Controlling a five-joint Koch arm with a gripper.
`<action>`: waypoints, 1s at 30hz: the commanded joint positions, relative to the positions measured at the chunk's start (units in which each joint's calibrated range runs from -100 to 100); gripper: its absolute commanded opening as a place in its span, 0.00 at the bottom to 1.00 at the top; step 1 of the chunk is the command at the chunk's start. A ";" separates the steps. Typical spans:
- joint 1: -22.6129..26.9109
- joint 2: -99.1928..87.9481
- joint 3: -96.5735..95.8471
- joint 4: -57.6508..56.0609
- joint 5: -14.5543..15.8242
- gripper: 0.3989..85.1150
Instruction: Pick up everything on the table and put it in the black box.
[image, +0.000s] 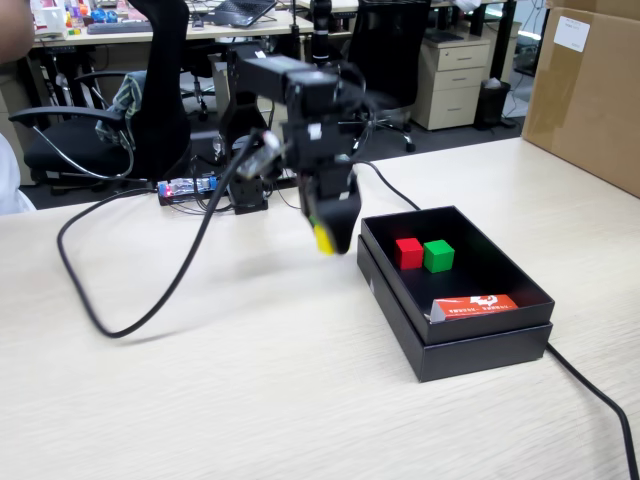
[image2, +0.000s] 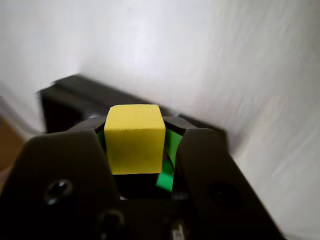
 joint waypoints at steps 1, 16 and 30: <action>2.78 -3.84 10.61 -1.37 0.05 0.00; 6.40 51.23 32.19 -1.28 1.86 0.01; 6.45 41.48 28.11 -1.02 1.86 0.56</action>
